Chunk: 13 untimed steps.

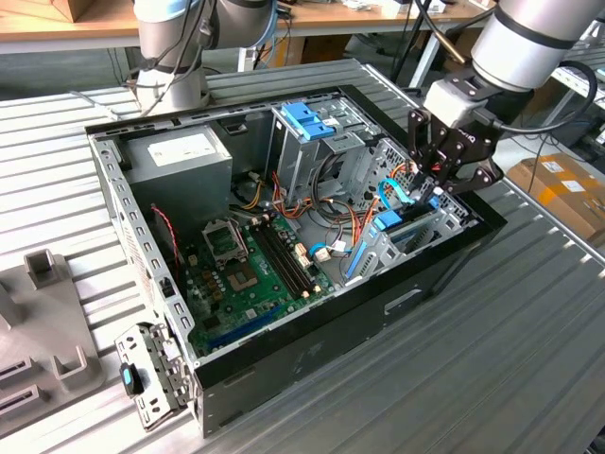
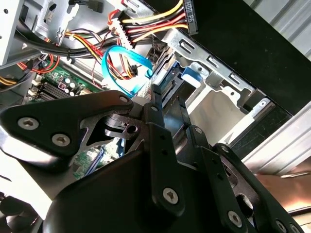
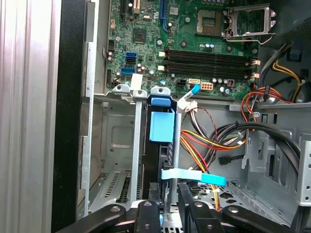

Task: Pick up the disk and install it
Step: 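Insert the second disk wire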

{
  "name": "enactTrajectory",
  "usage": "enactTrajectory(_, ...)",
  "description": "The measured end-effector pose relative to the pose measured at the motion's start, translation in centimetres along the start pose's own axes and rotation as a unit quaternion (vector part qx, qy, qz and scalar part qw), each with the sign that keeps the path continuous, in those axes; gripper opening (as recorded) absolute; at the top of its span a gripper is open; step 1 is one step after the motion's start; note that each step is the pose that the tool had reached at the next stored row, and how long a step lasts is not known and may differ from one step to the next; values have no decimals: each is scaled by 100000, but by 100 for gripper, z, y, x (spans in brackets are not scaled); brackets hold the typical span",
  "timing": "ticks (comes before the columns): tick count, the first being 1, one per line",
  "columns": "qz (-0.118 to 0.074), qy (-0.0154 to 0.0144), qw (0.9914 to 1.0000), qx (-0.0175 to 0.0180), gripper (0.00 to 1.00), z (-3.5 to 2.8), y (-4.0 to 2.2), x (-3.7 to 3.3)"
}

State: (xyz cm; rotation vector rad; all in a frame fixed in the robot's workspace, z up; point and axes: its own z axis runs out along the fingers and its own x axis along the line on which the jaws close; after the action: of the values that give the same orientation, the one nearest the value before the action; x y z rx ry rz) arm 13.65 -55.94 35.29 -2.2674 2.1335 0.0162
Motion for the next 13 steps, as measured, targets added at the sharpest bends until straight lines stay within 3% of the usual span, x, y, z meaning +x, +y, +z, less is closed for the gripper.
enactTrajectory(8,1,-5,100000,-1,30,4,-19,-132)
enactTrajectory(13,1,1,100000,-1,30,5,-23,-160)
